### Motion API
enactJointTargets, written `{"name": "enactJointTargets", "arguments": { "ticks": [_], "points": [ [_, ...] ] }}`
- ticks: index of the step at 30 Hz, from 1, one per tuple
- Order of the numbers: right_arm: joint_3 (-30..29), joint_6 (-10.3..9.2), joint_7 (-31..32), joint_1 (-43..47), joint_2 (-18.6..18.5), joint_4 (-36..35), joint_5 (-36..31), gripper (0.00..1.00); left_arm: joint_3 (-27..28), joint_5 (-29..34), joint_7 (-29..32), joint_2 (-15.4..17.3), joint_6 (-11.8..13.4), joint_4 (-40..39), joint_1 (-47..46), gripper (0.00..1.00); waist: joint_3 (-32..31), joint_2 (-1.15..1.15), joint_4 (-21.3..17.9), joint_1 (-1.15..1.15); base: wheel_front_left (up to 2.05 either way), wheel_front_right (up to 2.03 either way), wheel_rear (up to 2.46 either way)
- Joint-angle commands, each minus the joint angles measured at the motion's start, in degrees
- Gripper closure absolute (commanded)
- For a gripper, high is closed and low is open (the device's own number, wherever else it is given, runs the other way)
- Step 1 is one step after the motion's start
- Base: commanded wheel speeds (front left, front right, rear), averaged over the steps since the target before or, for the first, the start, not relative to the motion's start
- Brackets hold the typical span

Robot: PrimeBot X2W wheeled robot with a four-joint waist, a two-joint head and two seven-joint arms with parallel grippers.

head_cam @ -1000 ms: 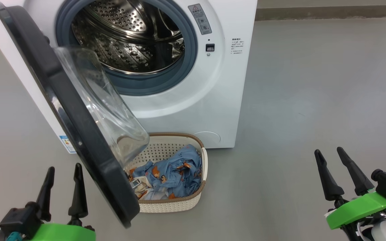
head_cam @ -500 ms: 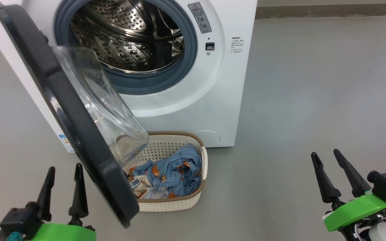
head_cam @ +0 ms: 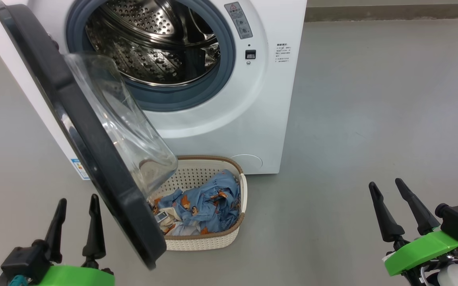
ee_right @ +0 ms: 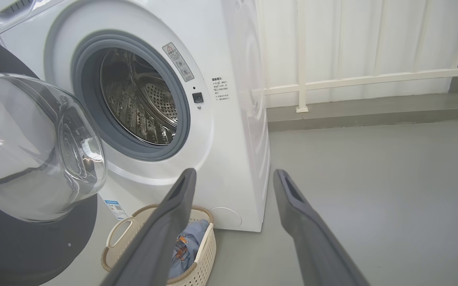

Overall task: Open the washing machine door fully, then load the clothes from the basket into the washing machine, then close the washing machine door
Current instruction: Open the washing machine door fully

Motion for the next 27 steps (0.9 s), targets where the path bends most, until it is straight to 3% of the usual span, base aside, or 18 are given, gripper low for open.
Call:
{"name": "enactJointTargets", "arguments": {
  "ticks": [1,27],
  "points": [
    [0.8,0.33,-0.5,-1.0,-1.2,-1.1,0.1,0.0,1.7,-0.5,-0.4,1.0,-0.1,-1.0,-1.3,0.0,0.0,0.0,0.0,0.0,0.0,0.0,0.0],
    [1.4,0.33,-0.5,-1.3,-0.9,-0.3,0.4,0.0,1.6,-0.9,-0.4,1.2,-0.1,-0.2,-1.6,0.0,0.2,0.0,0.3,0.0,0.0,0.0,0.0]
  ]
}}
